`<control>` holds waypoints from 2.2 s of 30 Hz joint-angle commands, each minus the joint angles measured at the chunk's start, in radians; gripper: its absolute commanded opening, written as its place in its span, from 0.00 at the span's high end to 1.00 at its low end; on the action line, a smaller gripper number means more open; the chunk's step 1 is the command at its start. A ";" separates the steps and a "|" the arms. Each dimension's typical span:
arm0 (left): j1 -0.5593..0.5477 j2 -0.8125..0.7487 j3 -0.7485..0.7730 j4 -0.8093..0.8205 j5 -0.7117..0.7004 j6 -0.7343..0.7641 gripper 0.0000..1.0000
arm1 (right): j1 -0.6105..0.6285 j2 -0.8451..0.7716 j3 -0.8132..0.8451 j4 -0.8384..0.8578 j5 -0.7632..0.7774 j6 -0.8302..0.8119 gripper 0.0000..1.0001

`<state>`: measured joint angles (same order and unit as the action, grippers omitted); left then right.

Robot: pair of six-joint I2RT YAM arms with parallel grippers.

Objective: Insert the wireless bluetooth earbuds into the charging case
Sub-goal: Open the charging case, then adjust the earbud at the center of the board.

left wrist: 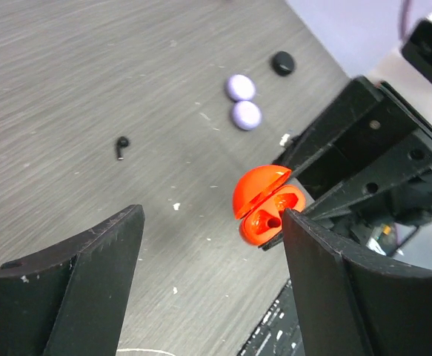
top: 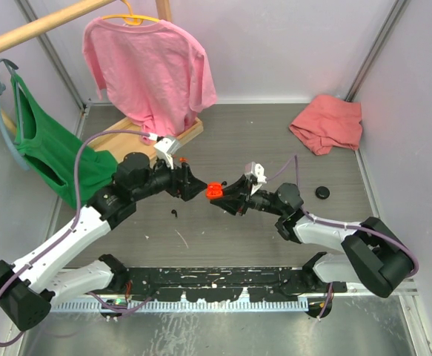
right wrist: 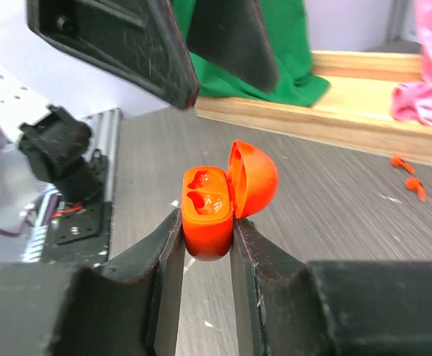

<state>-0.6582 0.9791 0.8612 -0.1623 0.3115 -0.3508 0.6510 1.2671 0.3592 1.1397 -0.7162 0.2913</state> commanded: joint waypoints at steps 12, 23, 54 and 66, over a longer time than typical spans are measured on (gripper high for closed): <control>0.032 0.340 0.173 -0.111 -0.576 -0.067 0.21 | 0.002 -0.040 -0.131 0.080 0.452 -0.153 0.99; 0.053 0.707 0.358 -0.102 -0.828 -0.085 0.22 | 0.002 -0.003 -0.129 0.083 0.485 -0.159 0.99; 0.134 1.091 0.548 -0.068 -0.883 -0.217 0.54 | 0.002 0.028 -0.085 0.030 0.416 -0.143 0.99; 0.161 1.029 0.490 -0.033 -0.779 -0.282 0.50 | 0.002 0.034 -0.077 0.020 0.405 -0.142 0.99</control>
<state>-0.5022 2.0659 1.3834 -0.2291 -0.5129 -0.5957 0.6510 1.3029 0.2436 1.1194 -0.3008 0.1532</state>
